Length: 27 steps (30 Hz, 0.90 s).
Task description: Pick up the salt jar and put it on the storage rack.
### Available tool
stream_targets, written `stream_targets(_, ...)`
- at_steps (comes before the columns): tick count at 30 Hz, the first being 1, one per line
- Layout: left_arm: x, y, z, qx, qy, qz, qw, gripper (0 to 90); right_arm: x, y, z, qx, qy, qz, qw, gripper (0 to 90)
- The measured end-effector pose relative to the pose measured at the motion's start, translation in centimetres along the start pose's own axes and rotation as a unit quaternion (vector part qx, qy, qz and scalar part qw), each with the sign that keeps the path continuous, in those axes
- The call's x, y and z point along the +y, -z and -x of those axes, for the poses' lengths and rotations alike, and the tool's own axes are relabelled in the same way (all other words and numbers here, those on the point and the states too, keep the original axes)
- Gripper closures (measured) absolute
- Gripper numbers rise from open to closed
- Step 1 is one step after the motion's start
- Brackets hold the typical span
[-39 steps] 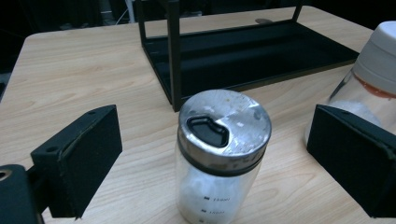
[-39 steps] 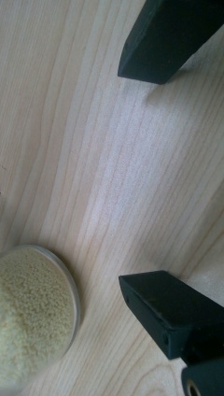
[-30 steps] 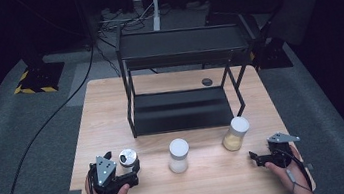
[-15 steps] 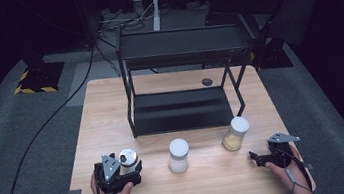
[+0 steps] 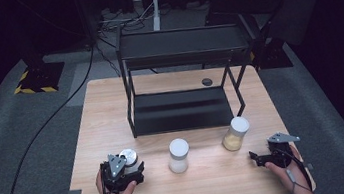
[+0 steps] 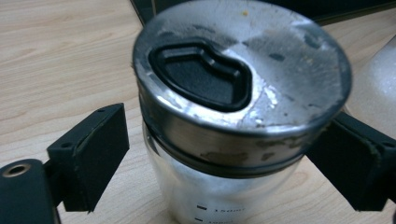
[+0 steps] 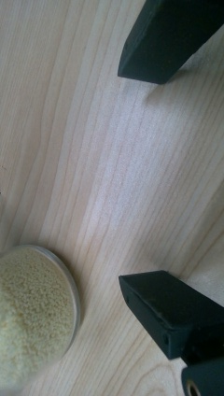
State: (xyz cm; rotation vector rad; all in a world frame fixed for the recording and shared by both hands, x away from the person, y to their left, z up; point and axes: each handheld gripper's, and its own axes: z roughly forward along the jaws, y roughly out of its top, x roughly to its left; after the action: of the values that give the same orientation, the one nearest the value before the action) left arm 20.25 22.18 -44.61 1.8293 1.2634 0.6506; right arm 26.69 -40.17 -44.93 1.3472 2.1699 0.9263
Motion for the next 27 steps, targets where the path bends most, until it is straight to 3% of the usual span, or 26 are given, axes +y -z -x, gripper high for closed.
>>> stream_targets(7,0.0,-0.6,-0.3,-0.007,0.000,-0.018,0.9998,20.4,0.0,0.0,0.1,0.001,0.001,0.000,1.0000,2.4)
stream_targets(9,0.0,-0.6,-0.2,-0.004,-0.013,-0.019,0.9997,29.7,0.0,0.0,0.1,0.001,0.001,0.000,1.0000,2.4)
stream_targets(19,0.0,-0.6,-0.4,-0.007,-0.021,-0.018,0.9996,30.5,0.0,0.0,0.1,0.001,0.001,0.000,1.0000,2.4)
stream_targets(22,0.4,-0.6,0.0,-0.006,-0.033,-0.023,0.9992,30.5,0.0,0.0,0.0,0.001,0.001,0.000,1.0000,2.3)
stream_targets(27,1.0,-0.3,-0.1,-0.019,-0.037,-0.022,0.9989,30.5,0.1,-0.1,-0.1,-0.002,-0.002,-0.001,1.0000,1.7)
